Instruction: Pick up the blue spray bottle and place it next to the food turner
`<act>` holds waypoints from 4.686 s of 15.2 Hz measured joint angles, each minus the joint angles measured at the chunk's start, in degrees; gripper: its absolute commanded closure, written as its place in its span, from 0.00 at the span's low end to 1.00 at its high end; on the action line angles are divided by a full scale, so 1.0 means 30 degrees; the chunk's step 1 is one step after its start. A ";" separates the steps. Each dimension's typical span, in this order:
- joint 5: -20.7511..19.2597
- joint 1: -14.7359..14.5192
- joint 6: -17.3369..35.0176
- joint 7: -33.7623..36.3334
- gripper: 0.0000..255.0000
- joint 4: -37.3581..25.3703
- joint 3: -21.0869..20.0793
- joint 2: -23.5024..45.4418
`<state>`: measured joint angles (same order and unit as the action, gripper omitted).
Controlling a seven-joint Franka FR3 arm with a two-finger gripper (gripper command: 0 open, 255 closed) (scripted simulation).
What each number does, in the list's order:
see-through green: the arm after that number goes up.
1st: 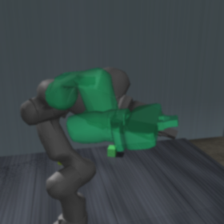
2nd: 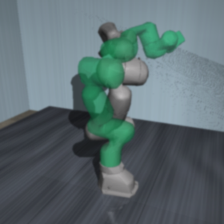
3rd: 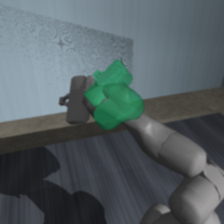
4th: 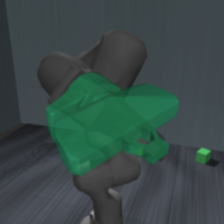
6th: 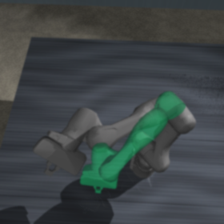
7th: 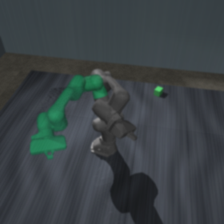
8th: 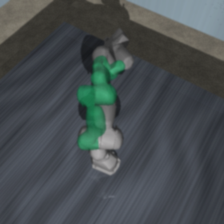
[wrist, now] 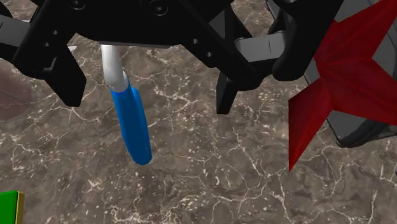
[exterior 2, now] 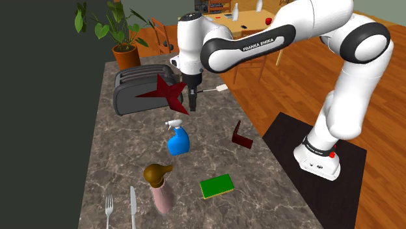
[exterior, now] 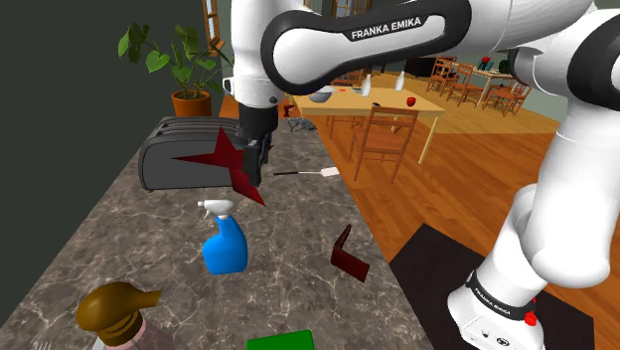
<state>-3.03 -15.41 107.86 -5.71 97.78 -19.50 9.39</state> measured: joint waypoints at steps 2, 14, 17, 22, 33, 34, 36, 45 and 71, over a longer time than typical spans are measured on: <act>-0.0629 -0.0562 -0.0300 0.0183 0.00 -0.1657 -0.0245 0.1640; -0.2005 -0.1967 0.0646 0.0502 0.00 -0.3470 -0.0556 0.5089; -0.2027 -0.1968 0.0826 0.0518 0.00 -0.3338 -0.0547 0.5138; -0.2029 -0.1965 0.0847 0.0517 1.00 -0.3323 -0.0545 0.5139; -0.1987 -0.1957 0.0580 0.0484 1.00 -0.3502 -0.0563 0.5046; -0.1977 -0.1972 0.0383 0.0479 1.00 -0.3690 -0.0571 0.5034; -0.1939 -0.1978 -0.0076 0.0424 1.00 -0.4105 -0.0587 0.4980; -0.1806 -0.2111 -0.2259 0.0321 1.00 -0.6085 -0.0679 0.4748; 0.1086 0.3920 -0.6661 -0.8929 1.00 -0.2672 0.2553 -0.3608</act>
<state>0.23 -3.65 87.88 -32.49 89.76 -11.84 -1.43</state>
